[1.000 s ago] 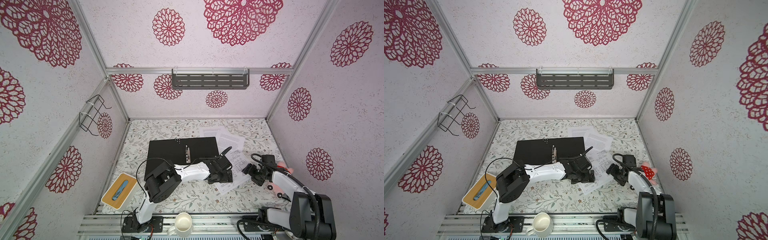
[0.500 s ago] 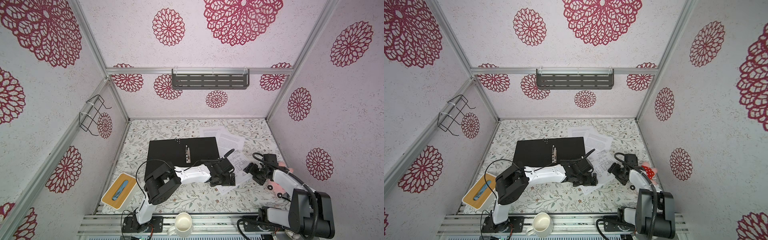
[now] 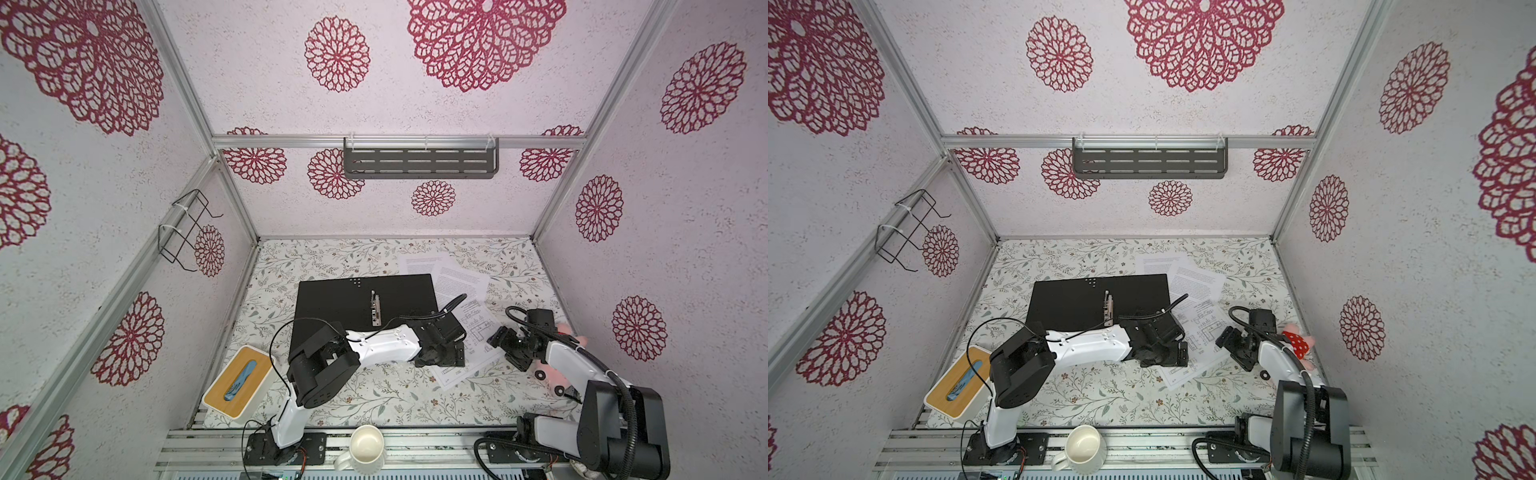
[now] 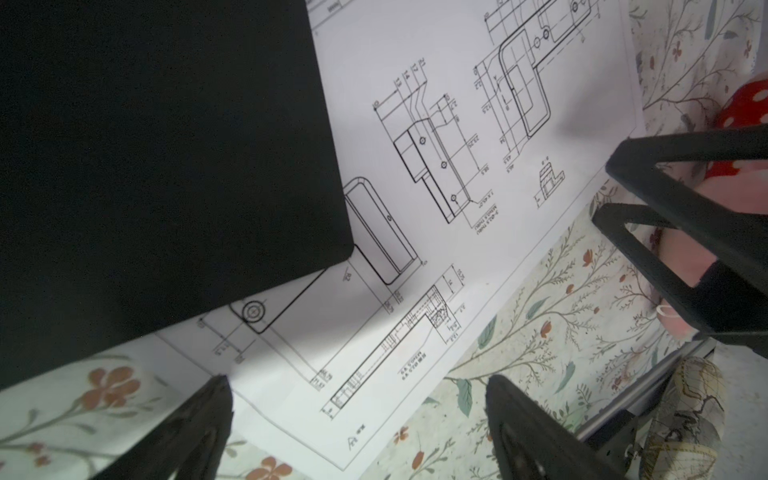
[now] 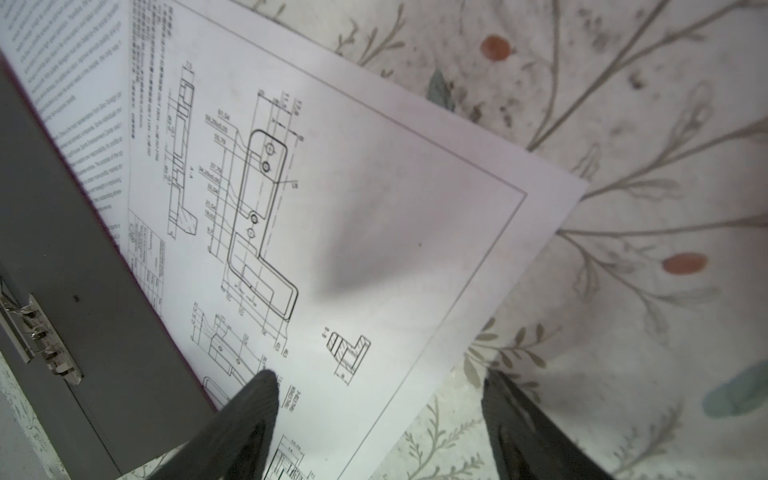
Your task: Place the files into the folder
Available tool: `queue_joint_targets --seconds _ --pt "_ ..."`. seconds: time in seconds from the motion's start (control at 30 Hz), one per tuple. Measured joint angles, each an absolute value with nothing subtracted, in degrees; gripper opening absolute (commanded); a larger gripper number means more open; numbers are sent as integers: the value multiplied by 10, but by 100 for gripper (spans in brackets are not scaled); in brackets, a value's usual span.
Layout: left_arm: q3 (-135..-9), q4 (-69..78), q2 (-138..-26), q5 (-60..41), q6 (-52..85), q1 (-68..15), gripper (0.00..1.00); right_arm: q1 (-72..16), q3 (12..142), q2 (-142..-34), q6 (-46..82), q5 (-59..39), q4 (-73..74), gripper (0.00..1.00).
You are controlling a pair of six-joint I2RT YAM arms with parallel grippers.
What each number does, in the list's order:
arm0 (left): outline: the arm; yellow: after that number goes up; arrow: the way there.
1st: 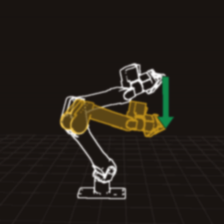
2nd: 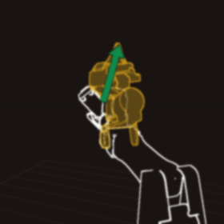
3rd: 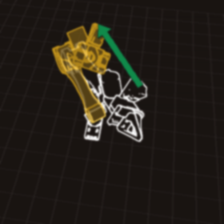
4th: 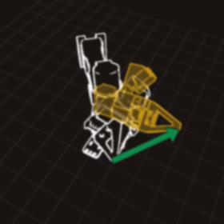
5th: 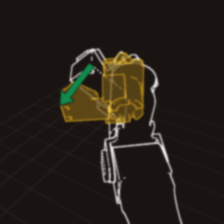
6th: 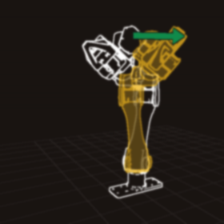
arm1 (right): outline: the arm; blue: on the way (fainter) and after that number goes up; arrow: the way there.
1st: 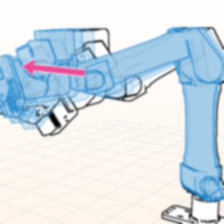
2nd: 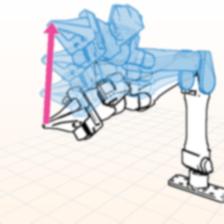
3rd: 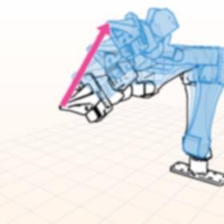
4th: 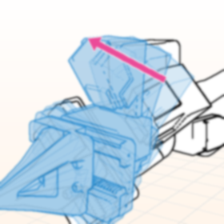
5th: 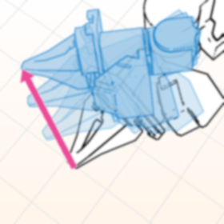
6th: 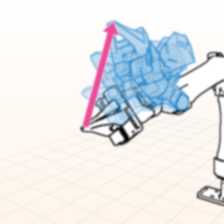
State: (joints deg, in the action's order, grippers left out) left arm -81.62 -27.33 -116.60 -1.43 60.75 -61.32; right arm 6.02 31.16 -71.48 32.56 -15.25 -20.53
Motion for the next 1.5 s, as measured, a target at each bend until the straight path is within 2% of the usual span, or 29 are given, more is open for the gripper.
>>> queue_joint_targets --seconds 0.43,0.57,1.07,1.2,1.5 --pt "-850 -300 -1198 3 586 -611 98 61 311 -715 326 -154 -205 79" --pt "-872 -300 -1213 -15 580 -611 100 61 311 -717 326 -159 -202 78" --pt "-877 -271 -1220 -84 577 -628 97 62 309 -728 326 -195 -173 79" --pt "-869 -267 -1214 -75 578 -628 100 62 309 -728 326 -194 -174 79" --pt "-856 -298 -1182 -18 571 -622 98 62 309 -726 328 -193 -174 79"
